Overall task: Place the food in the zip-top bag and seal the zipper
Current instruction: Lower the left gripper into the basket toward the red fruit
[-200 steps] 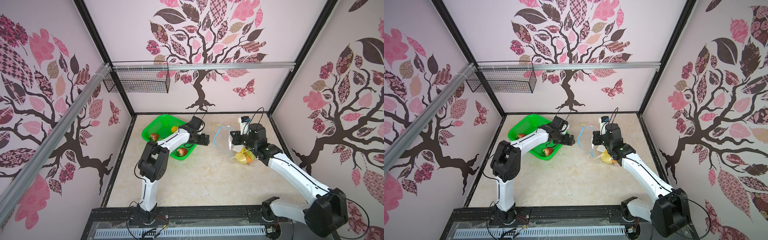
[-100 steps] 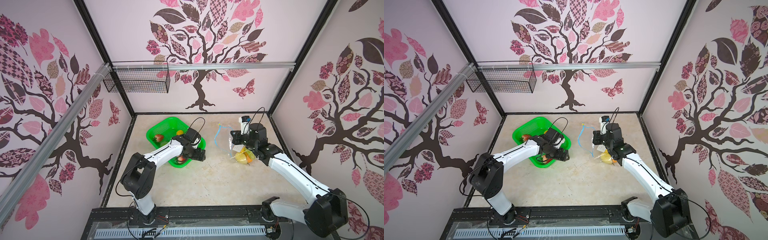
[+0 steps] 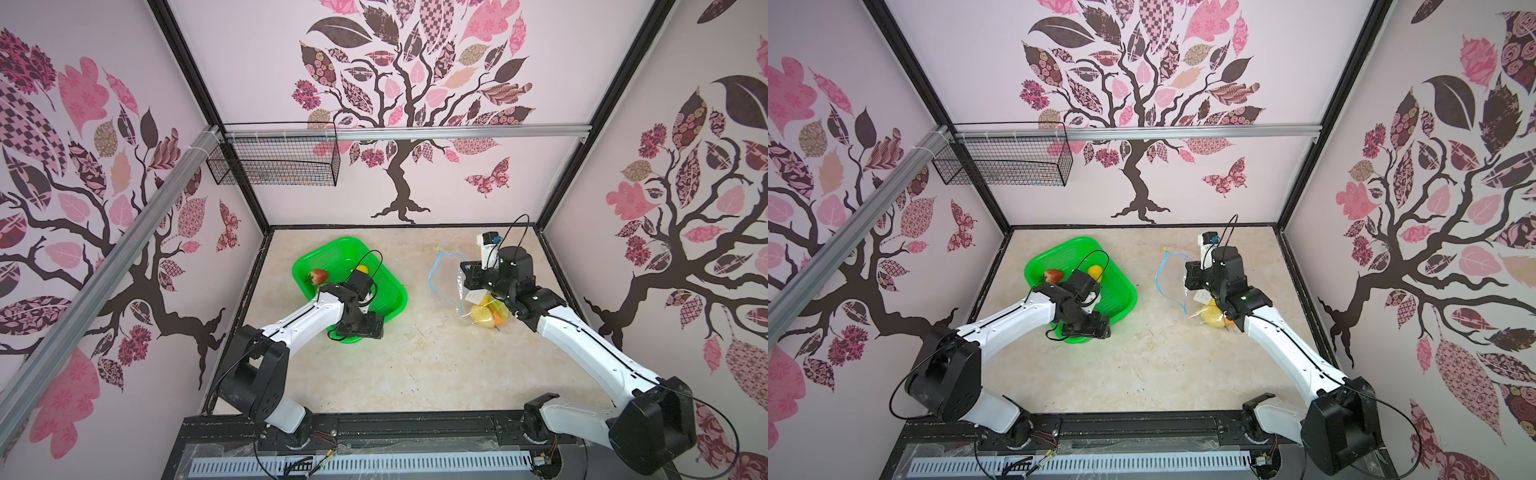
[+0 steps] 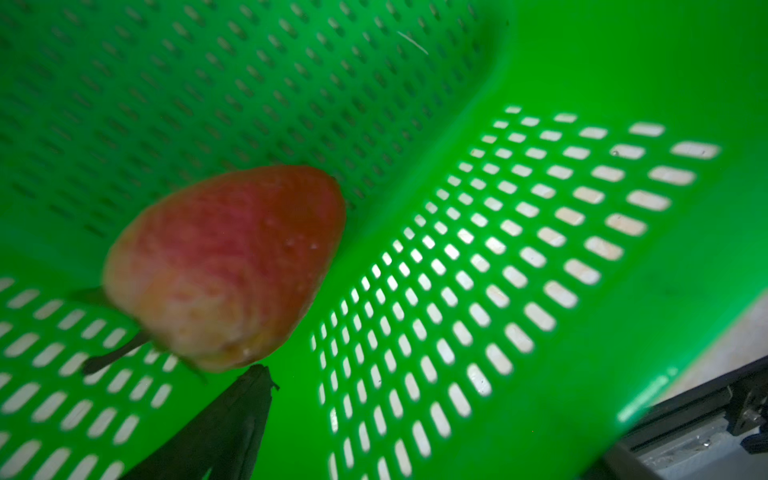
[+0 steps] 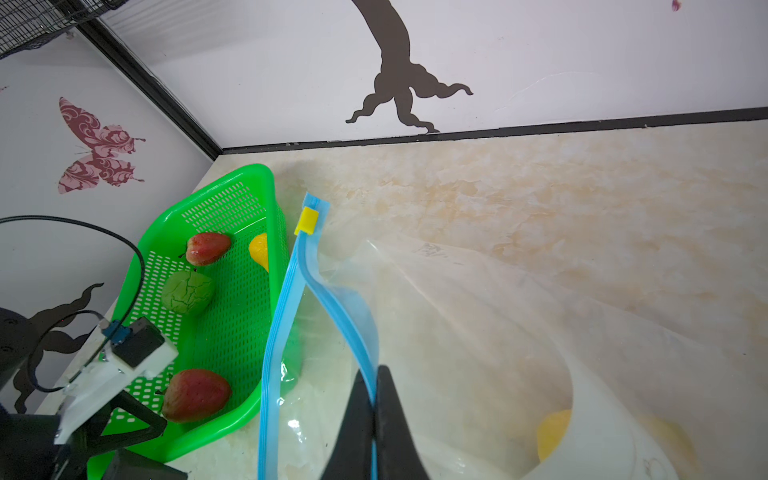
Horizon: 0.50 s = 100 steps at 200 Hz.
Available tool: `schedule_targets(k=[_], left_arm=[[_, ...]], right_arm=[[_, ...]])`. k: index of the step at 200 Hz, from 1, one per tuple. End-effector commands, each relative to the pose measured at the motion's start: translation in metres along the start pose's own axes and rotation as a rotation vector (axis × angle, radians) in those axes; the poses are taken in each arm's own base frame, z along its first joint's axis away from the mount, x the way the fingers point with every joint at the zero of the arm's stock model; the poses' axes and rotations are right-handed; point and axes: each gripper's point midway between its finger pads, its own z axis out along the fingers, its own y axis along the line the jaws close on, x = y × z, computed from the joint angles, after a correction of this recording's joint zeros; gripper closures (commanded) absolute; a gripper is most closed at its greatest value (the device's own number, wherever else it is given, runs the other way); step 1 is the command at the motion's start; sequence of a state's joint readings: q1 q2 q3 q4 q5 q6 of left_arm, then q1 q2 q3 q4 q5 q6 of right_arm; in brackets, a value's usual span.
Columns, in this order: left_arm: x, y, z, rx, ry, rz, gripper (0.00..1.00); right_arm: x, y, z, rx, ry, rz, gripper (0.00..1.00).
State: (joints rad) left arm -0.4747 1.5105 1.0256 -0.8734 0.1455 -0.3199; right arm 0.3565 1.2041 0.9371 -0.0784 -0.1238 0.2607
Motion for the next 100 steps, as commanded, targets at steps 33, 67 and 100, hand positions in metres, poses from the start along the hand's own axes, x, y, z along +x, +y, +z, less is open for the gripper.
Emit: schedule_targets(k=[33,67,100], left_arm=[[-0.008,0.037,-0.028,-0.157,-0.076,-0.023,0.04],[-0.049,0.027,-0.049,-0.097,-0.211,-0.076,0.03],[-0.086,0.025,-0.064,-0.054,-0.297,-0.129,0.03]], right_arm=[[-0.016,0.004,-0.008,-0.007,-0.044,-0.019,1.00],[-0.016,0.003,-0.009,-0.002,-0.044,-0.018,1.00],[-0.016,0.002,-0.011,0.003,-0.045,-0.021,1.00]])
